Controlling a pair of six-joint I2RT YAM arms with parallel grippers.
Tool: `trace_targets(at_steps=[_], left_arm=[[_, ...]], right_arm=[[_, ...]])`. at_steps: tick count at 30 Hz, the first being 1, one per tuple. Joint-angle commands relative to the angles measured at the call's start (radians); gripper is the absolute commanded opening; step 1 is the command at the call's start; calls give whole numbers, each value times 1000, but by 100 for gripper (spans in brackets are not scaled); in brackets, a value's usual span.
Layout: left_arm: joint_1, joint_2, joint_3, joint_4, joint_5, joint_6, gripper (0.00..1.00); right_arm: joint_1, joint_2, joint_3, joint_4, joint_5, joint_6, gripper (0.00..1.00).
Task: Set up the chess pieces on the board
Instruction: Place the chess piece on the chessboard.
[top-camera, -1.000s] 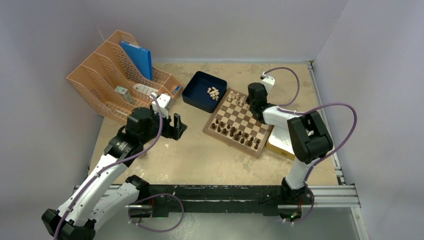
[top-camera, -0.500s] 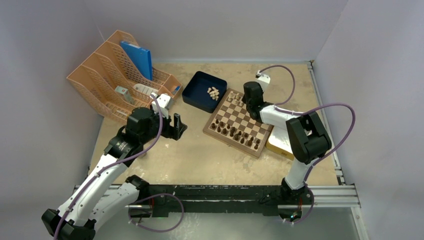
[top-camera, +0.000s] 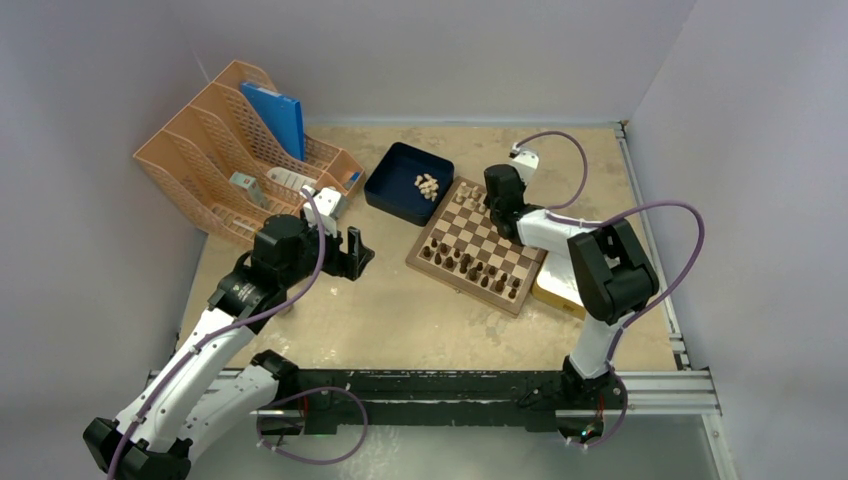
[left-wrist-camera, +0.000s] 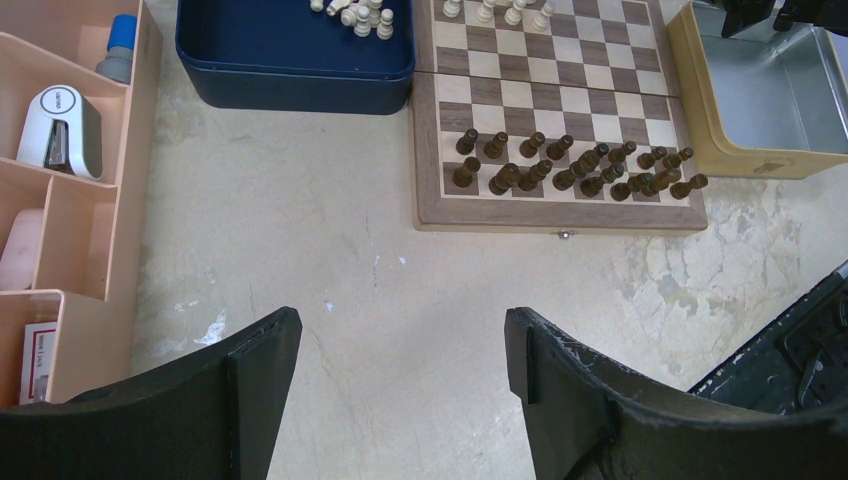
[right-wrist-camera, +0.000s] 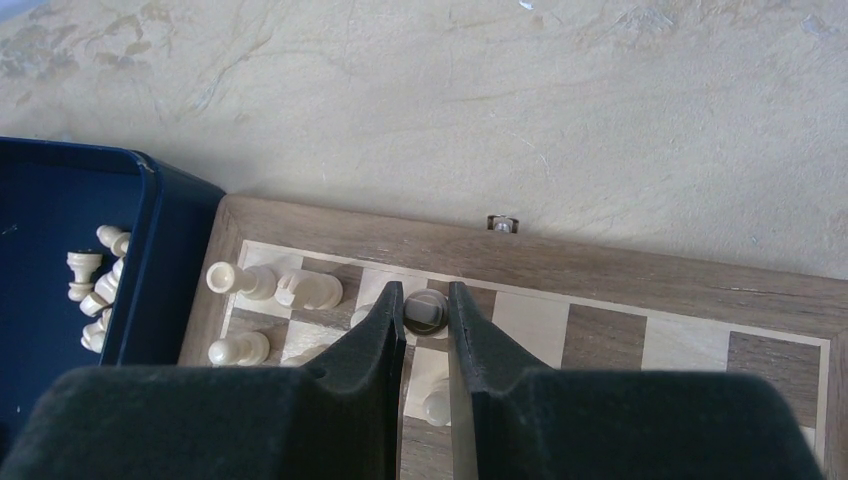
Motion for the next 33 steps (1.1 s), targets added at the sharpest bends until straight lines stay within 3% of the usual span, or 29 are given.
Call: trace_targets(at_steps=[1,15,23,33], left_arm=[[7,-12,-4,18,-7,11,74],[6,-8,-5,17,-7,8,74],[8,-10,-4,17,-13,7,74],[6,-13,-2,14,-21,2,74]], right_arm=[[5,-4,36,10,49,-17,15],[20,-6,25,-6,58,-23,16],[28,-1,47,-28,83,-18,28],[31,-12,78,-62,104,-32,34]])
